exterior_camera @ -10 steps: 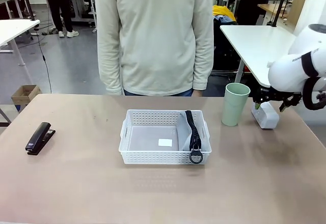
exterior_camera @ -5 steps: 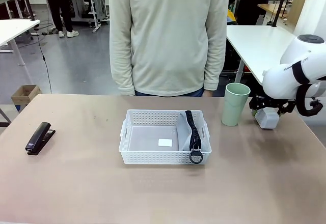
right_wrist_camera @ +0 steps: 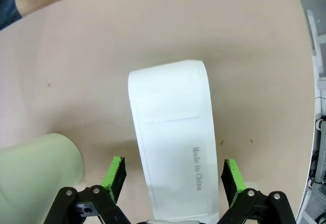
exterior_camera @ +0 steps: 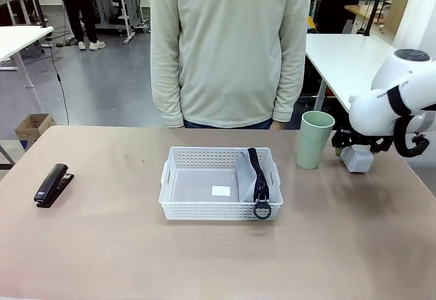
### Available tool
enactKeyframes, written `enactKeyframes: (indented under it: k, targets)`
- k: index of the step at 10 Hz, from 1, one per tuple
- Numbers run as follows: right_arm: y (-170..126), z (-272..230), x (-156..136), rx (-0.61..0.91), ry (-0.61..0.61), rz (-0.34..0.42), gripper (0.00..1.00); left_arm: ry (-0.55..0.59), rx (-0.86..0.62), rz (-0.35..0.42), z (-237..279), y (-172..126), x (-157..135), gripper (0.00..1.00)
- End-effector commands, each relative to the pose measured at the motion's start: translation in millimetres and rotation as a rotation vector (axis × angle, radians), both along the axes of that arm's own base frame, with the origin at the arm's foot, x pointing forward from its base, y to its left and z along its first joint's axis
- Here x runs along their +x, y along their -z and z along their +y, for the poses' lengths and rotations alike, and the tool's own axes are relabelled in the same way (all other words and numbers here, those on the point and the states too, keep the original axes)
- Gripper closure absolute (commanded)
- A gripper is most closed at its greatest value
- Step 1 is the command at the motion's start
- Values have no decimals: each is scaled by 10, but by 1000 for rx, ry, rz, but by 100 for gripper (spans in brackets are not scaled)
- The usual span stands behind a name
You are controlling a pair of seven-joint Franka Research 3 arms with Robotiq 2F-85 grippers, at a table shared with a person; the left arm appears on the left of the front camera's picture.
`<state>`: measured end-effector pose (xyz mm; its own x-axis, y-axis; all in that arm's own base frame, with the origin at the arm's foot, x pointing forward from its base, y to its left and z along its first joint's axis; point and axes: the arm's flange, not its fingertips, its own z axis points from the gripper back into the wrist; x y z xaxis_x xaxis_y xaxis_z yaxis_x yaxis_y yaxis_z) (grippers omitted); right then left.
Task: Efficiently arrange items inside the basket to fit them all.
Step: Pick up the Digital clock and place it inside the Organizing basket.
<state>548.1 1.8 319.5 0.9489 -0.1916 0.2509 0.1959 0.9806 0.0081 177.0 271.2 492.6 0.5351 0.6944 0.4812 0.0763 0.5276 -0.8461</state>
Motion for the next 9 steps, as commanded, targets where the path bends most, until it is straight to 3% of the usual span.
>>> enactKeyframes:
  k: [1,3,4,5,6,7,8,9]
  targets:
    - [26,60,49,-36,24,-47,0,7,13,-26,15,-5,21,0]
    - [43,85,41,-43,2,-63,0,7,13,-26,15,-5,21,0]
    - [31,80,43,-42,3,-83,60,7,13,-26,15,-5,21,0]
    - [30,73,48,-26,10,-77,59,7,13,-26,15,-5,21,0]
    - [36,70,47,-24,17,-76,100,7,13,-26,15,-5,21,0]
    - [49,61,42,-25,17,-67,64,7,13,-26,15,-5,21,0]
    - [57,49,35,-18,19,-57,100,7,13,-26,15,-5,21,0]
    - [54,33,31,-14,25,-53,100,7,13,-26,15,-5,21,0]
